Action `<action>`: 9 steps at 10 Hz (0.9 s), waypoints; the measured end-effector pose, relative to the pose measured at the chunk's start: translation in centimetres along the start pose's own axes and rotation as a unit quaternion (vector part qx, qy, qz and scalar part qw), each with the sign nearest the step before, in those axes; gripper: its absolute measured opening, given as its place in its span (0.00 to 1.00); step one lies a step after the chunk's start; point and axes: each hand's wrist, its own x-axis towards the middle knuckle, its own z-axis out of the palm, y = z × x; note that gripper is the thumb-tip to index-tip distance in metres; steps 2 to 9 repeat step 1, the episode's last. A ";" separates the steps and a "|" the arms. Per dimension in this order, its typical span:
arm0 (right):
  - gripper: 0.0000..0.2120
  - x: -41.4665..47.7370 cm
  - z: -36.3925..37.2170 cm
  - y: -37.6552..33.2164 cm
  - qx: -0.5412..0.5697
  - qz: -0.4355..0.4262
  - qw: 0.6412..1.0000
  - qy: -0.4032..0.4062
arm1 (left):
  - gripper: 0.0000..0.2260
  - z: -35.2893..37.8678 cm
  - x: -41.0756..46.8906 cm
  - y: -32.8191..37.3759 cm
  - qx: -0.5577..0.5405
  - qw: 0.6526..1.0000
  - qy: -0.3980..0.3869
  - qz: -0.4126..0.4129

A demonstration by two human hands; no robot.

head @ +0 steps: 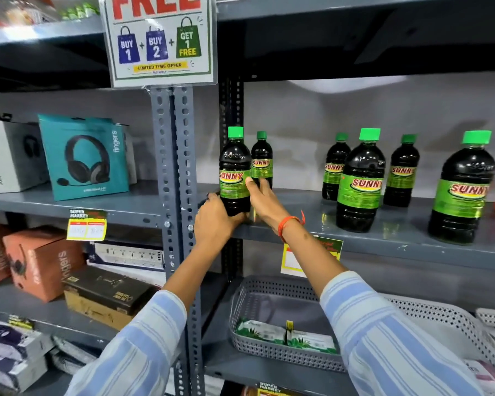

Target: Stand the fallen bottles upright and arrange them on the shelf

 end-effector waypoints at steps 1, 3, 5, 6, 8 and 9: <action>0.22 -1.4 -2.7 -1.5 -0.064 0.014 0.997 0.050 | 0.22 -0.6 -1.4 3.3 0.109 0.994 0.016 -0.002; 0.22 -1.4 -2.7 -1.5 -0.064 0.014 0.997 0.050 | 0.22 -0.6 -1.4 3.3 0.109 0.994 0.016 -0.002; 0.22 -1.4 -2.7 -1.5 -0.064 0.014 0.997 0.050 | 0.22 -0.6 -1.4 3.3 0.109 0.994 0.016 -0.002; 0.22 -1.4 -2.7 -1.5 -0.064 0.014 0.997 0.050 | 0.22 -0.6 -1.4 3.3 0.109 0.994 0.016 -0.002; 0.22 -1.4 -2.7 -1.5 -0.064 0.014 0.997 0.050 | 0.22 -0.6 -1.4 3.3 0.109 0.994 0.016 -0.002; 0.22 -1.4 -2.7 -1.5 -0.064 0.014 0.997 0.050 | 0.22 -0.6 -1.4 3.3 0.109 0.994 0.016 -0.002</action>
